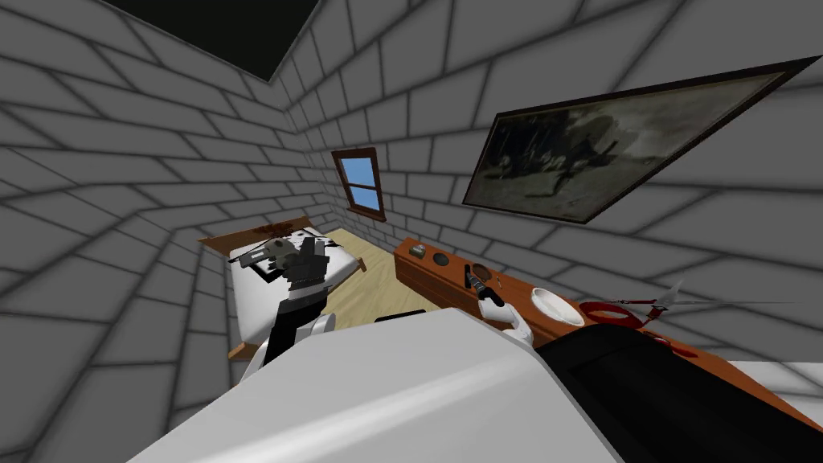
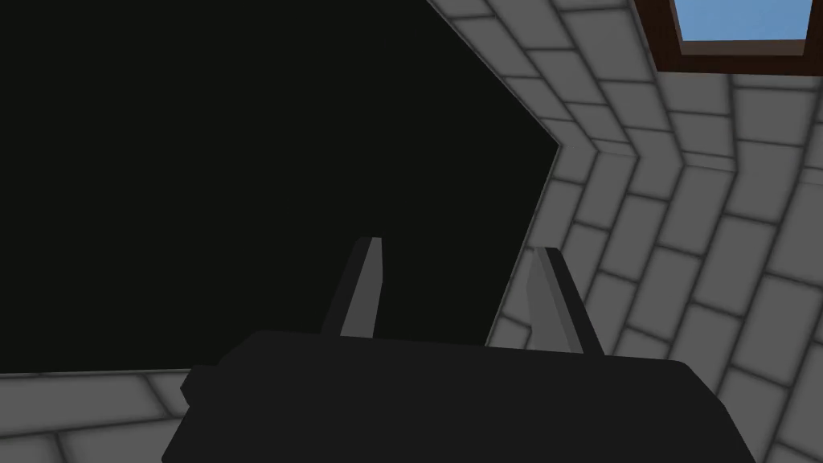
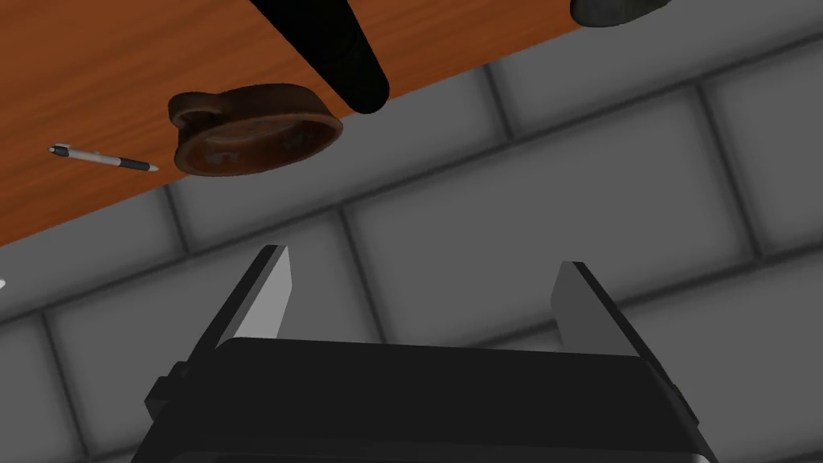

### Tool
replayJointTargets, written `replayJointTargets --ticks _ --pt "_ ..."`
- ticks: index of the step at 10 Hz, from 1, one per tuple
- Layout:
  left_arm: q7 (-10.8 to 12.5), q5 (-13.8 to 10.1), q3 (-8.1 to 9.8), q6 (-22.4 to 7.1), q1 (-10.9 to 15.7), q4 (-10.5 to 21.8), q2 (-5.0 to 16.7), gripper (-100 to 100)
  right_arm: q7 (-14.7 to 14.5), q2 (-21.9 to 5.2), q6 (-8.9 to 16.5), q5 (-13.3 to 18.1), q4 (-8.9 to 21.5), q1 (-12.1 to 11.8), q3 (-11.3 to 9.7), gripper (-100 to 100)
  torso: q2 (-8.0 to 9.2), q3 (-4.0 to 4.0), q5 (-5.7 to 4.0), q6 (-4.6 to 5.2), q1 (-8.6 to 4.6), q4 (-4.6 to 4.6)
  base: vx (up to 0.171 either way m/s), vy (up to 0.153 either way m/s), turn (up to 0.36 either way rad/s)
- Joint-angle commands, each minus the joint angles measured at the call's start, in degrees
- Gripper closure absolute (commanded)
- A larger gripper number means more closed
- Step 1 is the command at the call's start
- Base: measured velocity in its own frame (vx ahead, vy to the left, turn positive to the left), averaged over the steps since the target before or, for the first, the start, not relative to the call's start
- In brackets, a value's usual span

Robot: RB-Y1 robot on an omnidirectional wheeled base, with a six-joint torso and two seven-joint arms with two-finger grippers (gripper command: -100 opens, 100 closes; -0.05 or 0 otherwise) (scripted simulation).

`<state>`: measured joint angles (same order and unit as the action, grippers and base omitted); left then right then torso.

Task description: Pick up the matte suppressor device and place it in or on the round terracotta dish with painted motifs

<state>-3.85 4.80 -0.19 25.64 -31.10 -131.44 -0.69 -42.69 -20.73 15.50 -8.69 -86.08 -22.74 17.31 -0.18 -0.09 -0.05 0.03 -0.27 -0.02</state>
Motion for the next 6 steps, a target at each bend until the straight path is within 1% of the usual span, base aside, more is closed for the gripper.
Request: replayJointTargets --ticks 1,2,3,4,5,6 --pt "0.0 0.0 0.0 0.0 0.0 0.0 0.0 0 -1.2 -0.4 1.5 -0.5 2.4 0.0 0.6 -100 0.0 0.0 0.0 0.0 0.0 0.0 0.017 -0.023 0.26" --pt "0.0 0.0 0.01 0.0 0.0 0.0 0.0 0 -3.4 -1.0 3.8 -1.5 5.1 0.1 2.1 -100 -0.01 -0.01 -0.01 0.07 -0.04 -0.01 0.028 -0.024 0.405" --pt "0.0 0.0 0.0 0.0 0.0 0.0 0.0 0 -3.4 -1.0 4.4 -1.5 5.4 0.1 2.1 -100 -0.03 -0.02 -0.01 0.03 -0.05 -0.01 0.028 -0.034 0.18" --pt "0.0 0.0 0.01 0.0 0.0 0.0 0.0 0 -3.4 -1.0 4.4 -1.5 5.8 0.1 2.1 -100 -0.03 -0.03 -0.02 0.1 -0.06 -0.02 0.013 -0.016 -0.036" --pt "0.0 0.0 0.01 0.0 0.0 0.0 0.0 0 -5.5 -1.6 7.4 -2.6 7.8 0.2 3.5 -100 0.0 -0.01 -0.01 0.11 -0.01 -0.01 0.02 -0.021 0.332" --pt "0.0 0.0 0.0 0.0 0.0 0.0 0.0 0 -5.5 -1.6 7.4 -2.6 9.2 0.2 3.5 -100 -0.03 -0.02 -0.01 0.02 -0.04 -0.01 0.024 -0.034 0.245"
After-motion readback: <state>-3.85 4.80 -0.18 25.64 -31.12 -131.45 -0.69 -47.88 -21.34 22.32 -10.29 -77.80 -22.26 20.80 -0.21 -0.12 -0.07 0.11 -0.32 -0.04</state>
